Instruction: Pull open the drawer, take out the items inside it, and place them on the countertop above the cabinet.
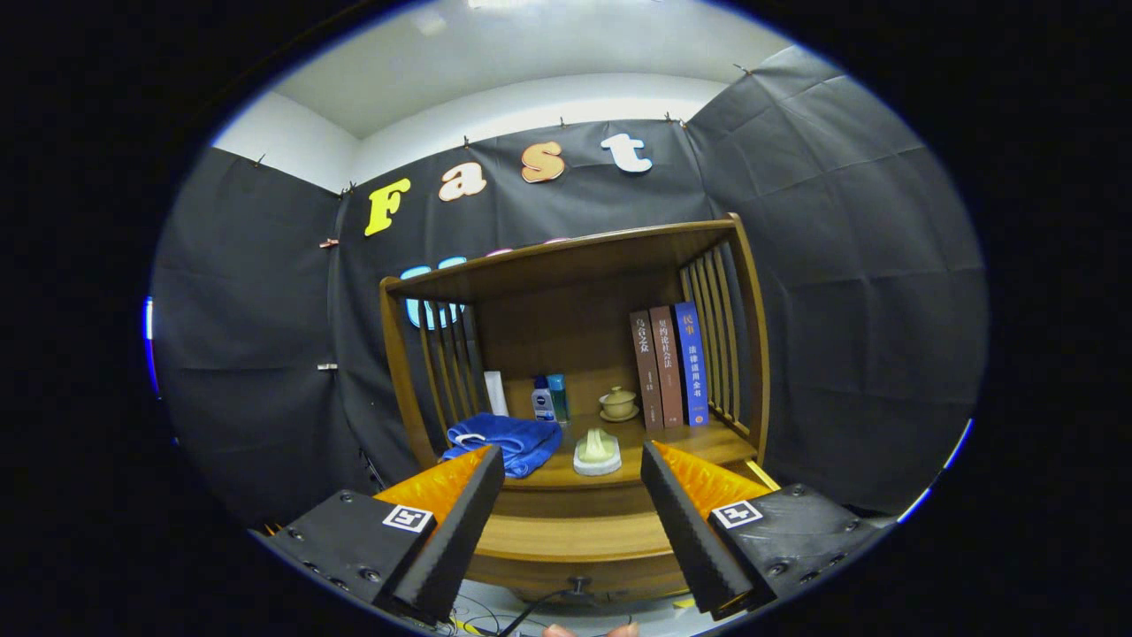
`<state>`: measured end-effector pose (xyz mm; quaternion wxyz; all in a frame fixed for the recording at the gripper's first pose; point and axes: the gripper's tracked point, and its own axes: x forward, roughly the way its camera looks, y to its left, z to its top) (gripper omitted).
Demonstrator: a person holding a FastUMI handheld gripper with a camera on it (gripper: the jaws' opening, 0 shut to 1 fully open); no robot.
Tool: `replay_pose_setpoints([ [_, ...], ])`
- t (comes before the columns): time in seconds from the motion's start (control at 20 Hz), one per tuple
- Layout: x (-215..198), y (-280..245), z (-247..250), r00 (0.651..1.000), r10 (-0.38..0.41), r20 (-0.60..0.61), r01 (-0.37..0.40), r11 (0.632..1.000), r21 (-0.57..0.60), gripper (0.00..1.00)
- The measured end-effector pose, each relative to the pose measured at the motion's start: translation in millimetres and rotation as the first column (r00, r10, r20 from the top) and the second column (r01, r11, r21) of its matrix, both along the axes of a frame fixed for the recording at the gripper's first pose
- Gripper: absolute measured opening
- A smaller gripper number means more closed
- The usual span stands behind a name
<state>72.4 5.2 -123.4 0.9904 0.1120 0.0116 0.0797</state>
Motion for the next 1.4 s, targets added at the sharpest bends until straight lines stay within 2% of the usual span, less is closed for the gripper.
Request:
replay_pose_setpoints([
  [0.1, -14, 5, -25, 1.0, -0.008, 0.017, 0.009, 1.0, -0.029, 0.99],
  [0.2, -27, 21, -56, 1.0, 0.024, 0.017, -0.023, 0.998, -0.06, 0.99],
  [0.4, -29, 36, -131, 0.997, 0.012, -0.078, -0.024, 0.989, -0.146, 0.99],
  [0.7, -1, 48, -208, 0.977, -0.014, -0.215, -0.005, 0.996, -0.092, 0.99],
  [1.05, 30, 52, -229, 0.978, -0.046, -0.204, 0.017, 0.99, -0.141, 0.99],
  [1.15, 32, 51, -226, 0.979, -0.076, -0.188, 0.051, 0.989, -0.138, 0.99],
  [1.4, 42, 53, -228, 0.978, -0.077, -0.195, 0.047, 0.987, -0.152, 0.98],
])
